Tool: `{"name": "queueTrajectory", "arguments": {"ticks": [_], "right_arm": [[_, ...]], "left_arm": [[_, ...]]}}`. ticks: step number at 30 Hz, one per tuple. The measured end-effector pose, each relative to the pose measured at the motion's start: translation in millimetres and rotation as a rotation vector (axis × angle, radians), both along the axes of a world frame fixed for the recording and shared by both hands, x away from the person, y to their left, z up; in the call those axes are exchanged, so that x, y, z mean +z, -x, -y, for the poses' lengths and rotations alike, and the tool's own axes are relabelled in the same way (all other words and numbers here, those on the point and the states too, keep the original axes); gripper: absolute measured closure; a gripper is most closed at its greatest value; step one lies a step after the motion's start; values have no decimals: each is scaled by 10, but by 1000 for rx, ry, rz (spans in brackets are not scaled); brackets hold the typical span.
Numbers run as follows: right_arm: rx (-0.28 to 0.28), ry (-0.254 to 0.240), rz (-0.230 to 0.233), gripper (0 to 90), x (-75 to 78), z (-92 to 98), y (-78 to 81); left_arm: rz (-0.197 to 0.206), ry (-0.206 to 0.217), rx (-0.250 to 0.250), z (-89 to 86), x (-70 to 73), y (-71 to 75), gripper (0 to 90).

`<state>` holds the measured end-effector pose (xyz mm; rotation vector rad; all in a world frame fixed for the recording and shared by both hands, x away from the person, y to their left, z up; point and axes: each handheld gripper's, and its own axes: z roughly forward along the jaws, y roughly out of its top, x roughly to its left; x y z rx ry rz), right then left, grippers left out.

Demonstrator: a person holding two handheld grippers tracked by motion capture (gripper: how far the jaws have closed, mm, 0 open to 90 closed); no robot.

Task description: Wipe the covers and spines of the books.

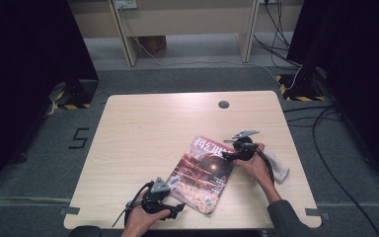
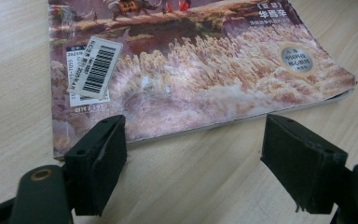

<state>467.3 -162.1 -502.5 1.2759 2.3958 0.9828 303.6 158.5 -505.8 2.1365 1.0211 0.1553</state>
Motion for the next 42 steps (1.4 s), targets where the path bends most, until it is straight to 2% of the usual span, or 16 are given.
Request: {"name": "queueTrajectory", "arguments": {"ticks": [6,10,12,15,20,23,25,28,30,37,42], "right_arm": [[-2,1,-11,375,2,31,76],[-5,7,-22,367,14,66,231],[12,19,-23,365,22,97,306],[2,22,-32,363,28,126,430],[13,33,-31,357,34,151,600],[28,43,-35,349,40,151,704],[30,45,-35,342,40,149,771],[35,63,-39,332,53,142,868],[34,65,-33,326,50,145,920],[48,59,-40,316,48,136,1147],[87,76,-42,316,62,103,1328]], "left_arm": [[9,-15,31,-43,-3,-67,204],[2,-10,63,-90,-2,-152,184],[6,-17,79,-110,-3,-211,183],[9,-24,95,-120,-3,-288,183],[25,-52,114,-128,-7,-424,189],[56,-94,113,-117,-15,-478,204],[56,-97,115,-116,-15,-494,201],[33,-93,123,-142,-24,-566,185],[36,-102,130,-156,-22,-598,169],[106,-184,145,-145,22,-659,179],[132,-201,166,-150,32,-703,209]]}}
